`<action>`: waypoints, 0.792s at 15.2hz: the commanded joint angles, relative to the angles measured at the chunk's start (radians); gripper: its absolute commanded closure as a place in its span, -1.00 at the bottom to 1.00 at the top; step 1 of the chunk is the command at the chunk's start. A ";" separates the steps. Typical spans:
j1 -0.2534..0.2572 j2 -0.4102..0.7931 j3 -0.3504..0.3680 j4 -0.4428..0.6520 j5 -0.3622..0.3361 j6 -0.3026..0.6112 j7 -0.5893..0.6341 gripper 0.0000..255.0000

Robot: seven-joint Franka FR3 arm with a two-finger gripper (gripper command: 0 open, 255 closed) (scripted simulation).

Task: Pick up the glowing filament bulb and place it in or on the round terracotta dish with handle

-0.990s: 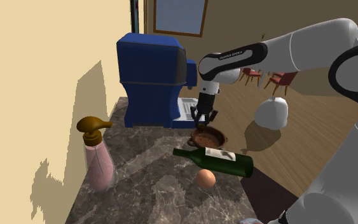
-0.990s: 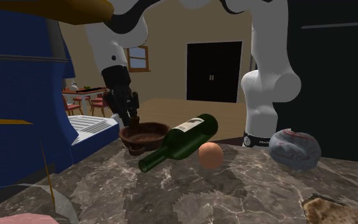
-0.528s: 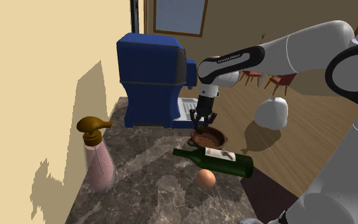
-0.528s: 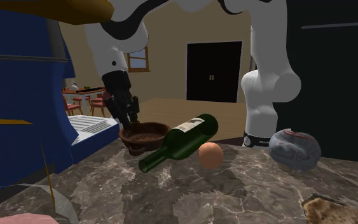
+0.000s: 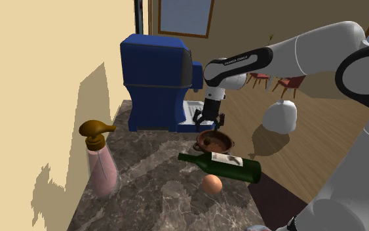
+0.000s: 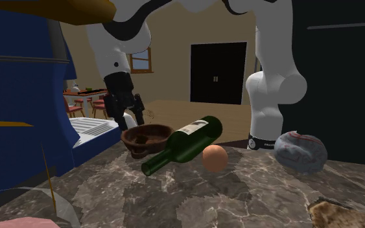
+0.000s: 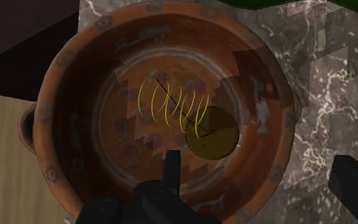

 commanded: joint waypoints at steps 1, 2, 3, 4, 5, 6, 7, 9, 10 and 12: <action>0.000 0.000 0.000 0.000 0.000 0.000 0.000 -1.00; -0.004 -0.003 -0.004 0.029 -0.004 -0.033 0.002 -1.00; -0.008 -0.005 -0.007 0.060 -0.008 -0.066 0.005 -1.00; -0.012 -0.005 -0.011 0.092 -0.012 -0.098 0.007 -1.00; -0.016 -0.004 -0.013 0.118 -0.015 -0.125 0.008 -1.00; -0.016 -0.004 -0.013 0.118 -0.015 -0.125 0.008 -1.00; -0.016 -0.004 -0.013 0.118 -0.015 -0.124 0.008 -1.00; -0.016 -0.004 -0.013 0.118 -0.015 -0.125 0.008 -1.00; -0.016 -0.004 -0.013 0.118 -0.015 -0.125 0.008 -1.00; -0.016 -0.004 -0.013 0.118 -0.015 -0.125 0.008 -1.00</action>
